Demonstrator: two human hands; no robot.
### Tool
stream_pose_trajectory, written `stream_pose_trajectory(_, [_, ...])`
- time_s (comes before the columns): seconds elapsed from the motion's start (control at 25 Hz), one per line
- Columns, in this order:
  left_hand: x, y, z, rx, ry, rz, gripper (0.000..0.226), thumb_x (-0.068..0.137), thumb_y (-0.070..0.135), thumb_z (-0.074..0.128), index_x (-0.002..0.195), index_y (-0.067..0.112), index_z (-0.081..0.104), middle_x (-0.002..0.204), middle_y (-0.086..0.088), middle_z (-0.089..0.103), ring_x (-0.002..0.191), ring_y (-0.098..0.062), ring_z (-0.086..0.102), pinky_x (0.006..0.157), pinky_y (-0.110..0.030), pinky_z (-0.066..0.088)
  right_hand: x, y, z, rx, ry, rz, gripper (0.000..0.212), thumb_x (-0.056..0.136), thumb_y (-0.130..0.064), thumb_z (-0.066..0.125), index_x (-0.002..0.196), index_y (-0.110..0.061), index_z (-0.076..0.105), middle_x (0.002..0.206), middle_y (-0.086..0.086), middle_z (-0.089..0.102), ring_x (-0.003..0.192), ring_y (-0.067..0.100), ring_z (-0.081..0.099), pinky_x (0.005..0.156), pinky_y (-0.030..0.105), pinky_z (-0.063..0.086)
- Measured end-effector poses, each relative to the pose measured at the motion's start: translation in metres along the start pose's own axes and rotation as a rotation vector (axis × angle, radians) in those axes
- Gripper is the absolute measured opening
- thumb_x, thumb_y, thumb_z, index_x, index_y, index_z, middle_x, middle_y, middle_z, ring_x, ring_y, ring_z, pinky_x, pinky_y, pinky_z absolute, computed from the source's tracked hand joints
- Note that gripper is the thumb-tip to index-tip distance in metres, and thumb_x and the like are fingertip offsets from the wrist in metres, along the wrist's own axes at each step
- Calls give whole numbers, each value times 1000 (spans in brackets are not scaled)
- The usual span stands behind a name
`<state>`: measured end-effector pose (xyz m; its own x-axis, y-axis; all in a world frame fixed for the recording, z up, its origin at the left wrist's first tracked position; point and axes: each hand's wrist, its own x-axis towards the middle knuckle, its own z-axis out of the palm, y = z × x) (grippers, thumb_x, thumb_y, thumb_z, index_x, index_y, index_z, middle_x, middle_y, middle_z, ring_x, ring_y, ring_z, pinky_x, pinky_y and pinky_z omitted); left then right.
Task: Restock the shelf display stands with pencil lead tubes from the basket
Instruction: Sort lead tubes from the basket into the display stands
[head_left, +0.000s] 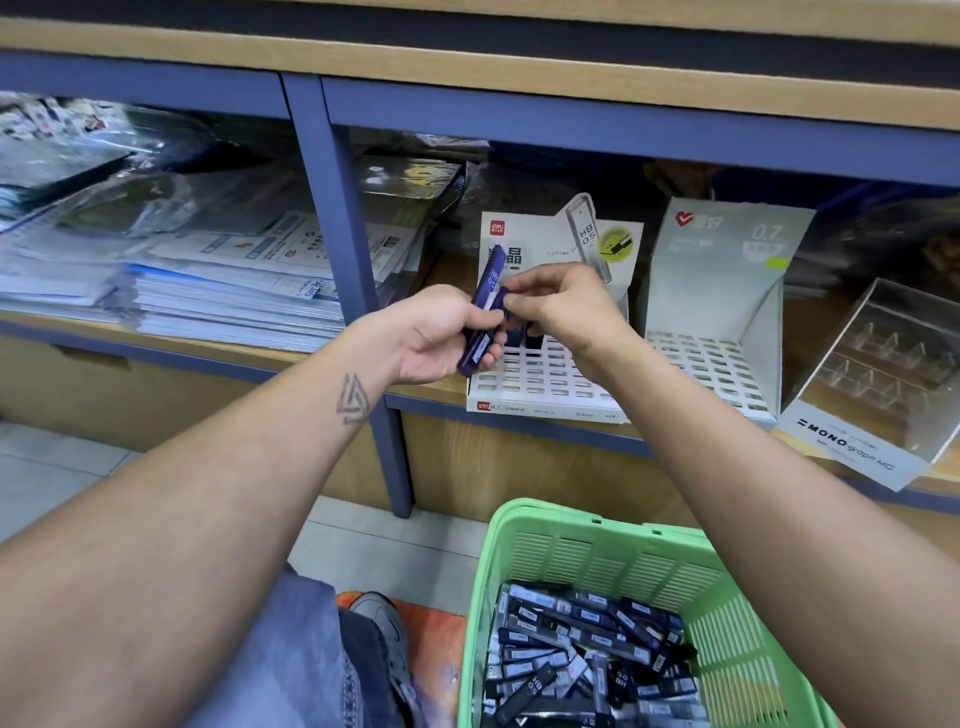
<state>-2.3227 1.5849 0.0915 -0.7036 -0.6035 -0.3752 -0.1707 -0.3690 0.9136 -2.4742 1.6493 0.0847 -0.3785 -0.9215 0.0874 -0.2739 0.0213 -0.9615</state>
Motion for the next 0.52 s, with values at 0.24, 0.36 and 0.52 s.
stream_pose_trajectory(0.24, [1,-10,-1,126,20,22,22,105,7,49,118,-9,57,92,-28,72,93,-40,73,82,-47,62,-7,7,-10,131,19,68,10,86,5,73,93,1,67,80,13,70,64,17,65,62,22,57])
stream_pose_trajectory(0.36, [7,-12,-2,202,112,64,22,107,9,47,122,-3,57,91,-22,71,83,-32,74,78,-47,63,-5,10,-12,103,42,40,11,90,8,68,100,4,67,85,17,69,65,18,66,64,22,60])
stream_pose_trajectory(0.52, [7,-10,-6,126,42,-25,18,106,12,49,118,1,58,88,-17,69,77,-25,69,72,-44,63,-3,9,-12,97,66,-40,18,93,10,62,93,-5,71,97,17,70,73,18,71,67,21,59])
